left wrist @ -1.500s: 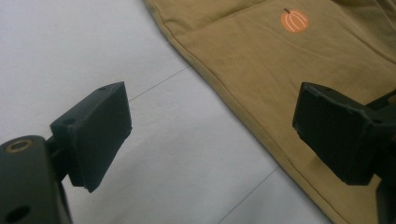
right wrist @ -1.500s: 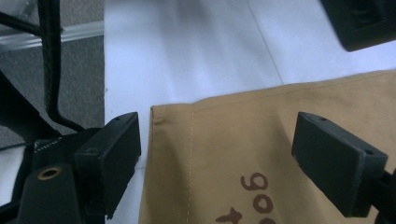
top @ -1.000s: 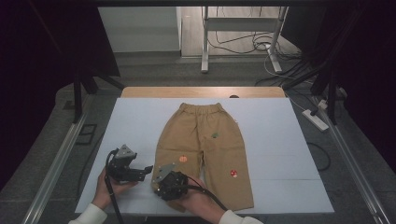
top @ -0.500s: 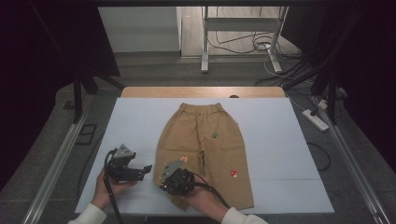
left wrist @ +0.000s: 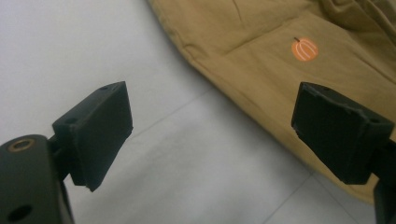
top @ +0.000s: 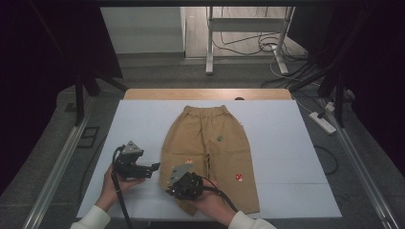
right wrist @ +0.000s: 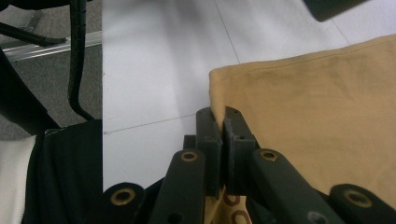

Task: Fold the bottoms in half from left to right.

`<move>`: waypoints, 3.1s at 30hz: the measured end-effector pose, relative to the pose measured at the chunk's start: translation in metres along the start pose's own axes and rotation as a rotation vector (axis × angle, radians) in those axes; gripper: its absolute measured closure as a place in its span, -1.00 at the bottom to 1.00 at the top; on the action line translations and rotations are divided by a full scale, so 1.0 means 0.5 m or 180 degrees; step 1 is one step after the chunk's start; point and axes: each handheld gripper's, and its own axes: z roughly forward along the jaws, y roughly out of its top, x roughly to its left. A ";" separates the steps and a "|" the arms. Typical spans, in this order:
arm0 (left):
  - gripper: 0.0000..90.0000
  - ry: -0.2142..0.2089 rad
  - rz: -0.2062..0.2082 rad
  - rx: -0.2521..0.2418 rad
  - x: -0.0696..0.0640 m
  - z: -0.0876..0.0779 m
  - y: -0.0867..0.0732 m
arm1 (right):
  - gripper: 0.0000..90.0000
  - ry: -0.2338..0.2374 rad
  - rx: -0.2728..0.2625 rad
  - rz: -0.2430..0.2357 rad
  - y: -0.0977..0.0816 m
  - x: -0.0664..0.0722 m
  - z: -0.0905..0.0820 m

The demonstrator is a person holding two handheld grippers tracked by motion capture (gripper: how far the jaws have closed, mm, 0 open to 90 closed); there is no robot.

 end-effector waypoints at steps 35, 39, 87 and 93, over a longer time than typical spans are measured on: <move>-0.69 -0.0092 -0.0075 0.0062 0.049 0.099 0.132 | 0.92 0.0034 0.0008 -0.0012 -0.006 0.000 0.000; -0.70 -0.0077 -0.0048 0.0134 0.056 0.108 0.144 | 0.92 0.0035 0.0036 -0.0013 -0.006 0.000 -0.002; -0.39 -0.0097 -0.0240 0.0458 0.101 0.230 0.175 | 0.92 0.0058 -0.0004 0.0007 -0.010 0.001 0.000; 0.73 -0.0536 -0.0349 0.0417 0.111 0.229 0.166 | 0.91 0.0069 0.0009 0.0002 -0.010 0.000 0.000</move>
